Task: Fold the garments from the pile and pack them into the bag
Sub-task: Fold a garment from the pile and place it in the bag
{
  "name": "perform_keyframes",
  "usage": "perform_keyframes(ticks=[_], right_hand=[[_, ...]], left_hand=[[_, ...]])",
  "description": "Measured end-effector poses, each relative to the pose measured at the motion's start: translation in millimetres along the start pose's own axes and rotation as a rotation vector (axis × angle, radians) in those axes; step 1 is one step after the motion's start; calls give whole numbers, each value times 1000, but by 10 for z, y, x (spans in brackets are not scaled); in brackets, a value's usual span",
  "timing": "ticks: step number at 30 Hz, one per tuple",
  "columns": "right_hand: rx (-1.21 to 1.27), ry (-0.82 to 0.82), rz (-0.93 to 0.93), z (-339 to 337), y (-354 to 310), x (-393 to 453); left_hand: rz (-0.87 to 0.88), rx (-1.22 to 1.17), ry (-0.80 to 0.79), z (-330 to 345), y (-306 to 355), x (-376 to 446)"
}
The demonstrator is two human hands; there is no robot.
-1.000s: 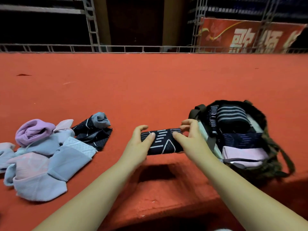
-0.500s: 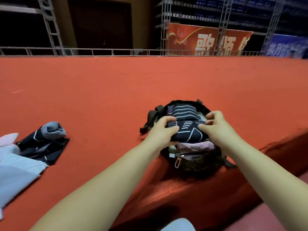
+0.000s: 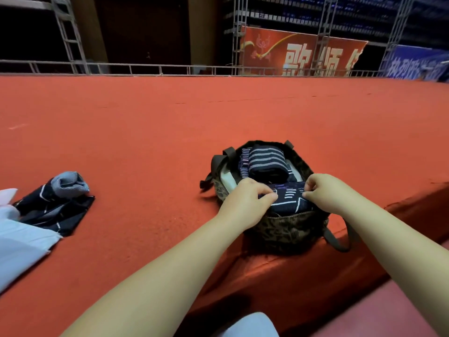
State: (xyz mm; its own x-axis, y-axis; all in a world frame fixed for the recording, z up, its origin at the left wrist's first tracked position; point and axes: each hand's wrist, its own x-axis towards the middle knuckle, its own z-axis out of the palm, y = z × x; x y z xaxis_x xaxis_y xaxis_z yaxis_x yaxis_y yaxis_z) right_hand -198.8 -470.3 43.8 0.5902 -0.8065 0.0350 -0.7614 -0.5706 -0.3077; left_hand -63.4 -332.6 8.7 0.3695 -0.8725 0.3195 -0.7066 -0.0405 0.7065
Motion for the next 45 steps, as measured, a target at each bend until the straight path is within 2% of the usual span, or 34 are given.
perform_keyframes(ticks=[2,4,5,7,9,10,13,16,21,28,31,36,41,43,45], right_hand=[[-126,70,-30,5,-11,-62],[-216,151,-136,-15,-35,-117],[-250,138,-210,-5,-56,-125],[-322,13,-297,34,-99,-131],[-257,-124,-261,65,-115,-108],[-218,-136,-245,68,-113,-88],[-180,-50,-242,11,-194,-25],[14,-1,-281,11,-447,-57],[218,-67,-435,277,-1176,-97],[388,-300,-564,1107,-2296,53],[445,-395,-574,1478,-2665,98],[617,-522,-513,1986,-3202,122],[830,-444,-456,2253,-3580,212],[838,-376,-498,2328,-3715,234],[819,-377,-531,2405,-3871,236]], left_hand=[[43,102,-109,24,-66,-50],[39,110,-181,17,-105,-81],[43,88,-184,19,-126,-86],[51,70,-190,12,-132,-99],[49,41,-208,7,-162,-111],[45,21,-212,-10,-169,-126],[11,-71,-189,-137,-202,-167],[-65,-106,-136,-355,-317,-245],[-241,-136,11,-865,-796,-468],[-530,-161,229,-1608,-1750,-1087],[-623,-373,328,-1832,-2025,-1373],[-570,-771,497,-2098,-2171,-1539],[-488,-733,722,-2129,-2258,-1500],[-462,-757,824,-2147,-2283,-1509],[-436,-780,897,-2182,-2292,-1511]])
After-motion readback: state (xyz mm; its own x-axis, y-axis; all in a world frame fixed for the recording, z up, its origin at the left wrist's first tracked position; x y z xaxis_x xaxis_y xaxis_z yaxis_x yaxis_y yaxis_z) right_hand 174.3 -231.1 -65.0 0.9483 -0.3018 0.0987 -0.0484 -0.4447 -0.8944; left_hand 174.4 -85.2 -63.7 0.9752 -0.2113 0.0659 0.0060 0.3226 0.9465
